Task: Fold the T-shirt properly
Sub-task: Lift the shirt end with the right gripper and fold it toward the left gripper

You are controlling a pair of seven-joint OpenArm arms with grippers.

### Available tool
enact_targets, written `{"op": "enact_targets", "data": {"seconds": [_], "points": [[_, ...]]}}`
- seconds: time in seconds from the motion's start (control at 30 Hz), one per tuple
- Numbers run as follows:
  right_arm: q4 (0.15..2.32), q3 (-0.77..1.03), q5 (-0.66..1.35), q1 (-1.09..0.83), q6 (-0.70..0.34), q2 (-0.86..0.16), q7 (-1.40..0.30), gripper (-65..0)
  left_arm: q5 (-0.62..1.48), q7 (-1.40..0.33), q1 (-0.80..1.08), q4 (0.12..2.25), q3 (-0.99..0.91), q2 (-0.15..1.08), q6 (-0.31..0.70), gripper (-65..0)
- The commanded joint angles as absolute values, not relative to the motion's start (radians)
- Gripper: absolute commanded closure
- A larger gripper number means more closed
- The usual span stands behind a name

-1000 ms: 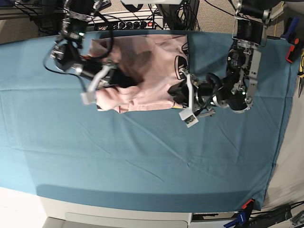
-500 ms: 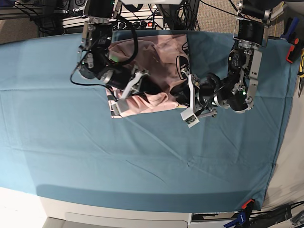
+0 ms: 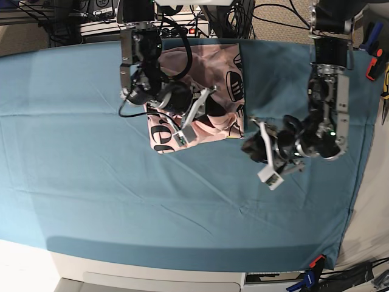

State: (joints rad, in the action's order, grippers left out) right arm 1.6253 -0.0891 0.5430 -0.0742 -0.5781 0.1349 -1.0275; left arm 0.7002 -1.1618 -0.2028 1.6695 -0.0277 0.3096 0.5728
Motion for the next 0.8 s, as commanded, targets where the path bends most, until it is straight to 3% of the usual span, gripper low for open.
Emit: {"op": "enact_targets", "data": {"seconds": [0.0,0.33,0.6,0.63,0.7,0.77], "points": [[1.644,-0.105,0.540,-0.049,-0.567,0.142,-0.984,0.0,0.719,-1.144,-0.225,1.687,-0.038,0.325,0.573,-20.0],[1.644,-0.197,0.353,0.019,-0.426,0.142,-0.957,0.0,0.719,-1.144,-0.224,1.687,-0.039,0.347,0.573,-20.0],[1.644,-0.210,0.362,0.020,-0.454,0.142,-1.002,0.0,0.718,-1.143,-0.224,1.687,-0.039,0.347,0.573,-20.0],[1.644,-0.210,0.392,0.019,-0.485,0.142,-1.021,-2.4,0.718,-1.143,-0.224,1.687,-0.039,0.347,0.574,-20.0],[1.644,-0.210,0.476,0.019,-0.562,0.142,-1.055,-16.6,0.718,-1.143,-0.224,1.687,-0.039,0.347,0.574,-20.0],[1.644,-0.210,0.562,0.019,-0.628,0.142,-1.085,-25.9,0.718,-1.142,-0.224,1.687,-0.039,0.347,0.574,-20.0]]}}
